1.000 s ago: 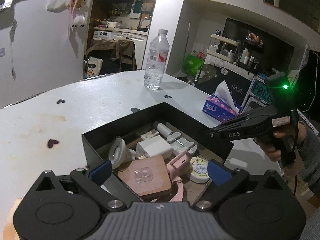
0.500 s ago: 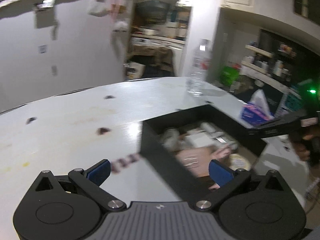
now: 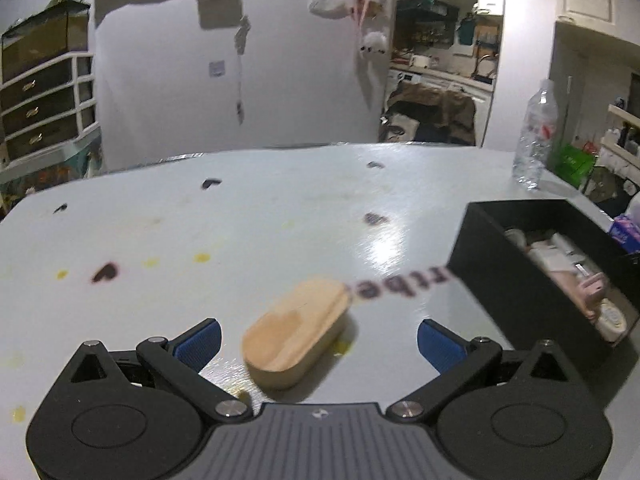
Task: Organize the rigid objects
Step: 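Return the left tool and grasp the wooden oval block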
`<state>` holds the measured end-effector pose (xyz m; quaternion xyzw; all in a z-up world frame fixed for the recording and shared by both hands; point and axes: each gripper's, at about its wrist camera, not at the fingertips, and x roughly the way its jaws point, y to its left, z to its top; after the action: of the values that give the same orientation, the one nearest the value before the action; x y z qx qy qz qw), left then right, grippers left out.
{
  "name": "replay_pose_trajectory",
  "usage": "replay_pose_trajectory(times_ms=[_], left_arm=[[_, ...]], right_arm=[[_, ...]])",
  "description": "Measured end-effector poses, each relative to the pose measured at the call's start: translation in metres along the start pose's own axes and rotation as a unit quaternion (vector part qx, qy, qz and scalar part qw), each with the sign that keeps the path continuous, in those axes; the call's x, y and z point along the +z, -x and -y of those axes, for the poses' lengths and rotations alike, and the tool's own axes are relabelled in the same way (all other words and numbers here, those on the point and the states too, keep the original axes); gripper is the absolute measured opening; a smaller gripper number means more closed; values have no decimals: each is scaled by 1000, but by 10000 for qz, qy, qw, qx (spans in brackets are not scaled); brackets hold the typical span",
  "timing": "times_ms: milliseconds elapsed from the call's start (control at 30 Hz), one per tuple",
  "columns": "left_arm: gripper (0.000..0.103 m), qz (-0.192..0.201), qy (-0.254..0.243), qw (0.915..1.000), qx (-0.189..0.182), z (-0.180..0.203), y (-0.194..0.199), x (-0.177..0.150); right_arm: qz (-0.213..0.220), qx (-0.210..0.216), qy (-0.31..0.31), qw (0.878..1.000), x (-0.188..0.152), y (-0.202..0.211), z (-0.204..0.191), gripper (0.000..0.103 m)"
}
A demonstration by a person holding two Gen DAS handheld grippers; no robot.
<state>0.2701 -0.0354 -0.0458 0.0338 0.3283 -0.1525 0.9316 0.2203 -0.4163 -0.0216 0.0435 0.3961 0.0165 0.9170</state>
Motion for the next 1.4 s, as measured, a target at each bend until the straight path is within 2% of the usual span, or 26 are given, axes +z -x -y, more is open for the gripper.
replay_pose_trajectory(times_ms=[267,467,567,667,833,900,1000,1033,1067,1100,1267,1400], left_arm=[[101,-50,222,9997,-102,-12,-24,-4],[93,-244,268,9949,-936,2,-16,-6],[87,-318,100,9902,-1357,16,-11,-9],[82,-276,-276,9891,-1421,33,-8,-11],[81,-215,-444,9824,-1801,42,-13,-8],[81,-161,-589,9823,-1773,43,-15,-7],[84,-8,-914,9847,-1487,40,-20,-2],[87,52,-1021,9843,-1439,38,-24,0],[99,105,-1139,9832,-1422,35,-27,1],[103,144,-1292,9812,-1424,32,-32,2],[103,2,-1922,9706,-1452,28,-57,8],[102,-44,-2129,9620,-1709,29,-68,9]], right_arm=[[3,-7,-26,10000,0,0,1,4],[0,-5,-43,10000,0,0,1,4],[0,-2,-45,10000,0,0,1,5],[-4,10,-45,10000,0,0,1,5],[-7,35,-53,10000,0,-1,2,5],[-5,46,-73,10000,0,-1,3,5],[-2,44,-76,10000,0,-1,3,5],[-3,46,-72,10000,0,-1,3,5],[-4,46,-65,10000,0,-1,3,5],[-5,47,-60,10000,0,-1,3,5],[-12,45,-50,10000,0,-1,3,5],[-19,25,-51,10000,0,0,2,5]])
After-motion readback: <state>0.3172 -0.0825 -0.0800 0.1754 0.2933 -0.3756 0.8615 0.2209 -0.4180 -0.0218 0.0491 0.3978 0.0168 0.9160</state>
